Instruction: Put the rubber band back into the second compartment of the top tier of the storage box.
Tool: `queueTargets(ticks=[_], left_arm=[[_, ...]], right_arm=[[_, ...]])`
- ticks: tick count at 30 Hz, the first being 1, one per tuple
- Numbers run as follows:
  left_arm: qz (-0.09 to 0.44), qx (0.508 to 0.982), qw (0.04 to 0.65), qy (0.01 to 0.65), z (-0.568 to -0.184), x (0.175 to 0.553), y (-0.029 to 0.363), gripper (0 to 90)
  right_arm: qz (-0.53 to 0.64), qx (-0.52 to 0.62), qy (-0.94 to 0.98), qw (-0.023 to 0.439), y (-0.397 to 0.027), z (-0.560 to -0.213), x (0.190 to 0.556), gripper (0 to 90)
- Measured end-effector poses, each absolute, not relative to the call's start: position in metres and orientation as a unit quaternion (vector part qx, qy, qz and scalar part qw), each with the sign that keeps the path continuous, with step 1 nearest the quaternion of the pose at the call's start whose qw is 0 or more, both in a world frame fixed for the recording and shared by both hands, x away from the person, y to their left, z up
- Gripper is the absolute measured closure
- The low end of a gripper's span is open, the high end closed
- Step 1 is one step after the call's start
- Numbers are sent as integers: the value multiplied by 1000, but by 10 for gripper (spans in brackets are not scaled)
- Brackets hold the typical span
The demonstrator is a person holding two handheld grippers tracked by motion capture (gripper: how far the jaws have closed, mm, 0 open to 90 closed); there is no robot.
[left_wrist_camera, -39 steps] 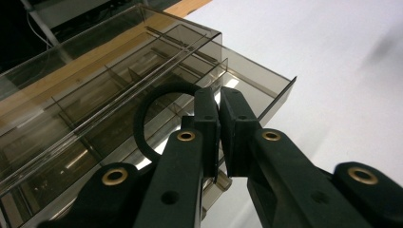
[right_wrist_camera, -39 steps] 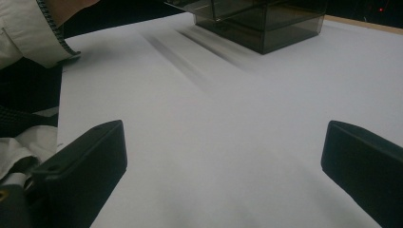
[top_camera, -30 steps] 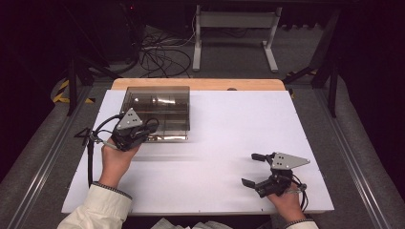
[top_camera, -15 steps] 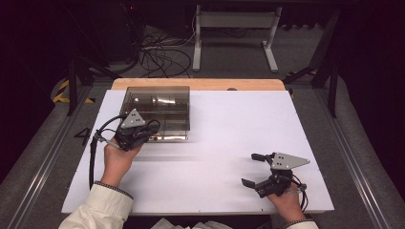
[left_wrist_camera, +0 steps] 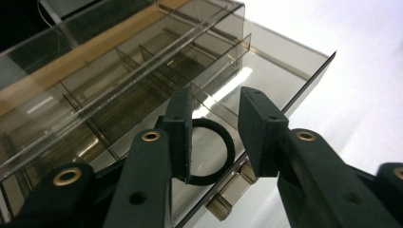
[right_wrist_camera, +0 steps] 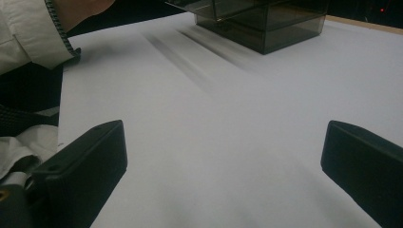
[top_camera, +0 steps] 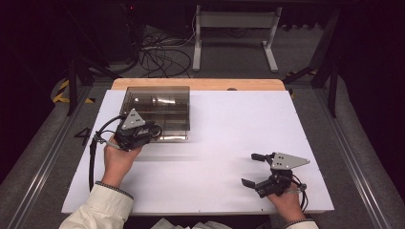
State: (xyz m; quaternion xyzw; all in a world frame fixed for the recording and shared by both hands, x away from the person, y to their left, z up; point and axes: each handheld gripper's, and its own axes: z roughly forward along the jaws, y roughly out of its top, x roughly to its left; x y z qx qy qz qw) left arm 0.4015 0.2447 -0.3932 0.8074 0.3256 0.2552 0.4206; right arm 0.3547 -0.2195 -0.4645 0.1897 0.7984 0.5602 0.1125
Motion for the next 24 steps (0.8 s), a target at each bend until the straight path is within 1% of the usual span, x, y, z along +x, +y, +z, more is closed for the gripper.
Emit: queueTargets(ticks=[13, 19, 24], left_arm=[[238, 788, 462, 331, -377, 381, 250, 553], [225, 786, 476, 324, -370, 374, 248, 541], [229, 788, 475, 319, -368, 373, 246, 541]], right_arm=[[564, 187, 797, 109, -218, -464, 357, 20], [563, 186, 798, 108, -218, -464, 357, 20], [563, 186, 798, 108, -218, -464, 356, 20]])
